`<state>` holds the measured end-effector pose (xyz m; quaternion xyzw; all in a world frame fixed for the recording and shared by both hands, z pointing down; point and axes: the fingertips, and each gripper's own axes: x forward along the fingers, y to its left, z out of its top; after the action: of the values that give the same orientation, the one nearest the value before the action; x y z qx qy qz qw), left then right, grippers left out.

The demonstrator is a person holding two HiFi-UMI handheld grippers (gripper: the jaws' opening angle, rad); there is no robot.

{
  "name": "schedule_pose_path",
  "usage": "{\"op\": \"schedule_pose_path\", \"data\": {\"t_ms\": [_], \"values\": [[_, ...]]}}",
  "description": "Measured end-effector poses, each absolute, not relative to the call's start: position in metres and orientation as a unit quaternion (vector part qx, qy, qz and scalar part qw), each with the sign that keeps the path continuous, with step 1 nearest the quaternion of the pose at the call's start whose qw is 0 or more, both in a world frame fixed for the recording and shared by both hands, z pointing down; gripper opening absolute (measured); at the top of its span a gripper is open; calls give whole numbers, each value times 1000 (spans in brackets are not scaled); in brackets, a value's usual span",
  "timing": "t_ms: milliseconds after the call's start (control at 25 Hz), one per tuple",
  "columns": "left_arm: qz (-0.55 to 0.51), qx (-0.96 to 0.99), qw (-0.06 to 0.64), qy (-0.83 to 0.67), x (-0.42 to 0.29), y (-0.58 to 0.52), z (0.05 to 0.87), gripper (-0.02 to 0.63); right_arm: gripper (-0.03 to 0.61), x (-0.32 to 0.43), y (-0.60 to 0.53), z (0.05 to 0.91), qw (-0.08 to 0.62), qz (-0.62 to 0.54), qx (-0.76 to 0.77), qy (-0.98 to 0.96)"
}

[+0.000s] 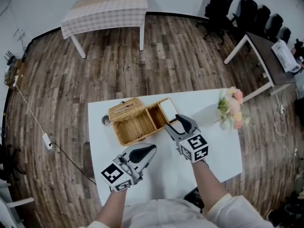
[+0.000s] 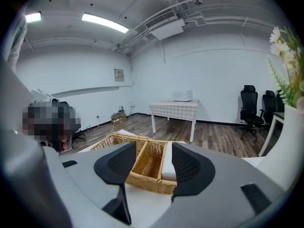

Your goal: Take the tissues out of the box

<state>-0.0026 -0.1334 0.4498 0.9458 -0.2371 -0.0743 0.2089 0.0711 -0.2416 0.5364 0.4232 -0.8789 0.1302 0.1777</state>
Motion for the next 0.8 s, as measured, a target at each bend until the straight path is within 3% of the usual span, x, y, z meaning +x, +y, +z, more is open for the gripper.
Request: {"op": "schedule_pose_path", "data": {"t_ms": [800], "values": [[-61,948,225,-217,13,-140,469,-2,284,90,-283,596,274,142,457,-834]]}}
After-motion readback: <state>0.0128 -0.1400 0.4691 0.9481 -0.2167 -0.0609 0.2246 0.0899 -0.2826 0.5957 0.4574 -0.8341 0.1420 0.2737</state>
